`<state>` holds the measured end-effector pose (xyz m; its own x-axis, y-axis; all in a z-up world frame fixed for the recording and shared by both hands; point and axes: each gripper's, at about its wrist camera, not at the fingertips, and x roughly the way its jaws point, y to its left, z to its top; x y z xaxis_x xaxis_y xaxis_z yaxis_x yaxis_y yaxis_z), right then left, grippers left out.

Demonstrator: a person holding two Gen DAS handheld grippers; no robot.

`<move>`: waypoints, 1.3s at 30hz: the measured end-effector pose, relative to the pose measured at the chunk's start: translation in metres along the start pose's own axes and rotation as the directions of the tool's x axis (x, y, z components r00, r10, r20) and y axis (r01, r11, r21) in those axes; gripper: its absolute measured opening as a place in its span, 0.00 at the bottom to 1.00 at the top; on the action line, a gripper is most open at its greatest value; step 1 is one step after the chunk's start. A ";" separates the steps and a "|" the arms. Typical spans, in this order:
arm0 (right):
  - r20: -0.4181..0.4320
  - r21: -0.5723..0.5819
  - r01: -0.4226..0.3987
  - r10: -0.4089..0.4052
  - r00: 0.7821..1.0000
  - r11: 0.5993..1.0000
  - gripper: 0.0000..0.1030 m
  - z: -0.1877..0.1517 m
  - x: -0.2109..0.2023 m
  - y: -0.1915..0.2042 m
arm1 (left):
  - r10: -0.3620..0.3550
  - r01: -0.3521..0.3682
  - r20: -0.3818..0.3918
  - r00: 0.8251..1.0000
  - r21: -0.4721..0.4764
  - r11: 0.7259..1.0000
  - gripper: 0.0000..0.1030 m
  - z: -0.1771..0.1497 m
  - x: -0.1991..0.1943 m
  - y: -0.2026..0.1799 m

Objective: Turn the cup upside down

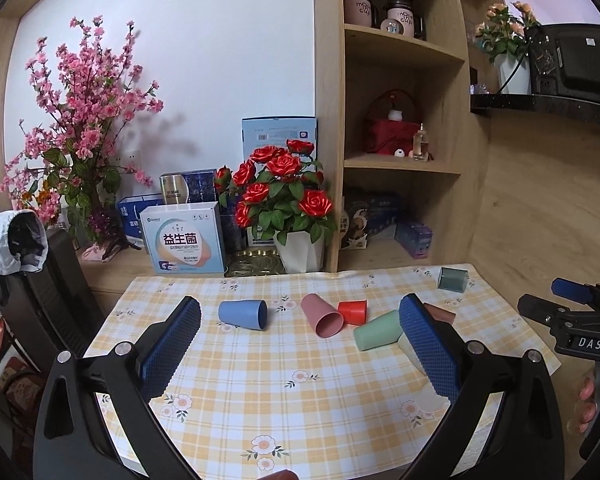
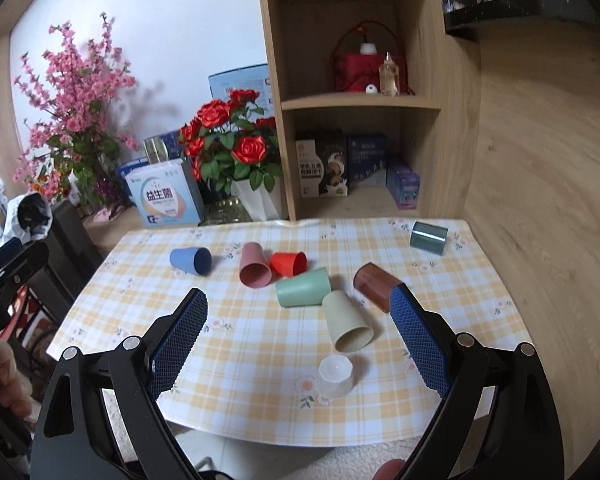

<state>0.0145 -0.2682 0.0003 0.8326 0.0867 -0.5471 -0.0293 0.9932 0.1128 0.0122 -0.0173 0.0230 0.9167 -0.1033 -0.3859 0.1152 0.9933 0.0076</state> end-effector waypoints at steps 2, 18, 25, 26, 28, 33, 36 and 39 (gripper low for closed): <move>0.012 -0.004 0.012 -0.012 1.000 1.000 0.87 0.001 -0.004 0.001 | -0.007 0.007 -0.002 1.000 0.000 1.000 0.94 0.000 -0.001 -0.001; 0.032 -0.007 0.041 -0.041 0.999 0.999 0.87 0.003 -0.013 0.002 | -0.009 0.008 -0.031 0.999 -0.040 0.999 0.94 0.000 0.000 0.009; 0.036 -0.005 0.038 -0.038 0.999 0.999 0.87 0.003 -0.014 0.004 | -0.004 0.002 -0.036 0.999 -0.049 0.999 0.94 -0.002 0.001 0.013; 0.036 -0.005 0.037 -0.037 0.999 0.999 0.87 0.003 -0.014 0.004 | -0.003 0.001 -0.036 0.999 -0.049 0.999 0.94 -0.002 0.001 0.013; 0.034 -0.004 0.039 -0.039 0.999 0.999 0.87 0.003 -0.013 0.004 | -0.003 0.002 -0.036 0.999 -0.050 0.999 0.94 -0.002 0.001 0.013; 0.034 -0.005 0.037 -0.037 0.999 0.999 0.87 0.003 -0.014 0.005 | -0.004 0.002 -0.037 0.999 -0.050 0.999 0.94 -0.002 0.001 0.014; 0.036 -0.007 0.038 -0.038 0.999 0.999 0.87 0.003 -0.015 0.006 | -0.004 0.002 -0.037 0.999 -0.052 0.999 0.94 -0.002 0.000 0.015; 0.035 -0.006 0.036 -0.036 0.999 0.999 0.87 0.003 -0.015 0.006 | -0.006 0.004 -0.037 0.999 -0.052 0.999 0.94 -0.002 0.000 0.015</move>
<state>0.0040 -0.2641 0.0119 0.8521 0.0478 -0.5211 -0.0021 0.9961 0.0880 0.0128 -0.0020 0.0213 0.9014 -0.1073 -0.4194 0.0987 0.9942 -0.0422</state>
